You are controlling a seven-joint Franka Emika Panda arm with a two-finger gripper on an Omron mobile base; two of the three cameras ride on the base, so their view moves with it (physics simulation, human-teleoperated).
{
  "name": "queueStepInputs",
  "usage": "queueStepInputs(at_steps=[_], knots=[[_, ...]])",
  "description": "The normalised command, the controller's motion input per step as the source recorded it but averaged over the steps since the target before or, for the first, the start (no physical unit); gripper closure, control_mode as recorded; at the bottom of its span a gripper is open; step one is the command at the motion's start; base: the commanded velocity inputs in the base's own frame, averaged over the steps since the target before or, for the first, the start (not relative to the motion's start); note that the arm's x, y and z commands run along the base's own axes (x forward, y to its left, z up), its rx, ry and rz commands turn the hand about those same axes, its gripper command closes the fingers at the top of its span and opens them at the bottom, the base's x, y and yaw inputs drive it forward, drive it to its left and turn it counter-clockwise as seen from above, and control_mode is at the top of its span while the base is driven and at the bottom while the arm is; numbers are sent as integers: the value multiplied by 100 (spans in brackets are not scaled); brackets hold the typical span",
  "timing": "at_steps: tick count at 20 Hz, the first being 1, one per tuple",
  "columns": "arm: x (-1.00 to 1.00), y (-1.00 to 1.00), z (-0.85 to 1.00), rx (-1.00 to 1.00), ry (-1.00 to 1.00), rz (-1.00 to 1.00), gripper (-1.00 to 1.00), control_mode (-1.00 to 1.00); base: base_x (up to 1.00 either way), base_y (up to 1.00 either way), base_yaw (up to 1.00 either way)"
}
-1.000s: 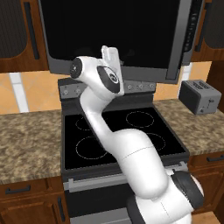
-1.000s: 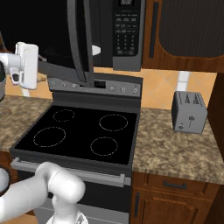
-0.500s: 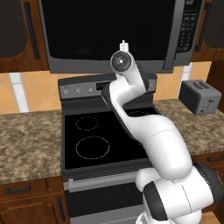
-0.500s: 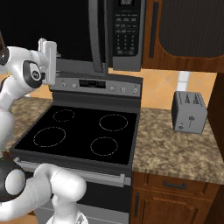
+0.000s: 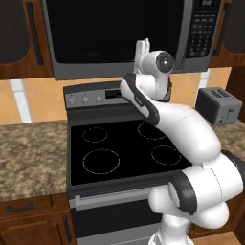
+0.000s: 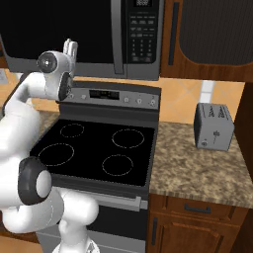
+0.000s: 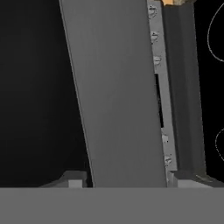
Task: Open the microwave, place the bowl with waffle inside the microwave, then close the microwave door and turn it on.
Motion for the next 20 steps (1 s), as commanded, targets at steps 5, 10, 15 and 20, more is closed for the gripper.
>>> queueStepInputs(at_steps=[5,10,15,20], knots=[[70,0,0,21,0,32,-100,-100,0,0,0],[-8,-27,0,17,-11,28,-100,-100,0,0,0],[-97,-88,3,13,-28,20,-100,-100,0,0,0],[-100,-93,10,3,-19,8,-100,-100,0,0,0]])
